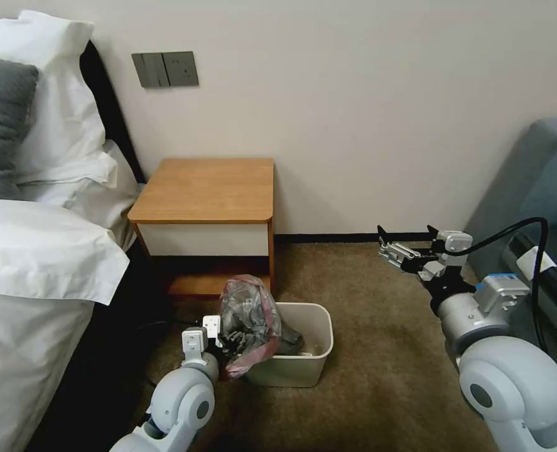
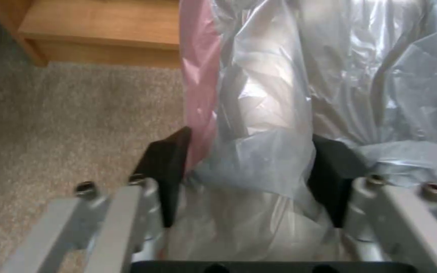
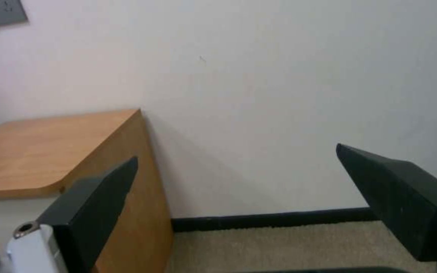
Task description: Pick up the garbage bag from the table and place it over the trash can.
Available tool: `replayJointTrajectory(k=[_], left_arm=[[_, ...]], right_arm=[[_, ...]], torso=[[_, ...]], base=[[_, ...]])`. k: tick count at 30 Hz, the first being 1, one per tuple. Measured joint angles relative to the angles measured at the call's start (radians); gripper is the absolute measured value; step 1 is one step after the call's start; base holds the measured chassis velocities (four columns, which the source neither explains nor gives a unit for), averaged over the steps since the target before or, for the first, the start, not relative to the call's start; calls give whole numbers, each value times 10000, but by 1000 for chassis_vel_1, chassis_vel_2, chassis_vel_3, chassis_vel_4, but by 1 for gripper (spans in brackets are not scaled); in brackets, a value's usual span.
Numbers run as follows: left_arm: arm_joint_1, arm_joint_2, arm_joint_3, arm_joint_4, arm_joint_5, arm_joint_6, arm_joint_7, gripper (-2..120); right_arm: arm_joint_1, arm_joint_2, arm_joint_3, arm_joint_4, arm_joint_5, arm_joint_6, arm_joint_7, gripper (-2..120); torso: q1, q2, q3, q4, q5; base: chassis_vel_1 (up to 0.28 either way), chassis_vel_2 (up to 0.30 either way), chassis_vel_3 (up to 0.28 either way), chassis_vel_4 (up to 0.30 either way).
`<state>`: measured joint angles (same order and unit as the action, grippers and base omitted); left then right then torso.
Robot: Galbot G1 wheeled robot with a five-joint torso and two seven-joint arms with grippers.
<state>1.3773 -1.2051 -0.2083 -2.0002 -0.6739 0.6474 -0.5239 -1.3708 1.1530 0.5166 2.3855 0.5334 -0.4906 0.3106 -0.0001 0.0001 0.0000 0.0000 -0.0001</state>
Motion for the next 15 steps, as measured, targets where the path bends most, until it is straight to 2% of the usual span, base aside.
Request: replayJointTrajectory(k=[2,4,7,9,11,15], left_arm=[[58,-1,-17,-44,4,-29,7,42],[86,-5,-24,-64,5,-62,16,38],[173,-40,-44,-146,9,-139,81,23],[195,-50,-47,-167,10,-152,94,20],[292,-82,-47,-283,15,-213,166,9],[471,-145,-119,-473,286,-491,340,6]], right_arm=[[-26,4,2,22,0,10,0,100],[-38,5,4,30,-1,15,0,100],[-59,5,24,69,-4,30,0,100],[-64,5,30,82,-5,33,0,100],[-108,11,46,153,-21,36,0,100],[-211,19,88,339,-59,42,0,100]], torso=[[0,0,0,0,0],[0,0,0,0,-1],[0,-1,1,-1,-2],[1,-1,1,-1,-2],[1,-2,2,-2,-5],[1,-3,3,-2,-5]], base=[[0,0,0,0],[0,0,0,0],[0,0,0,0],[0,0,0,0],[0,0,0,0],[0,0,0,0]])
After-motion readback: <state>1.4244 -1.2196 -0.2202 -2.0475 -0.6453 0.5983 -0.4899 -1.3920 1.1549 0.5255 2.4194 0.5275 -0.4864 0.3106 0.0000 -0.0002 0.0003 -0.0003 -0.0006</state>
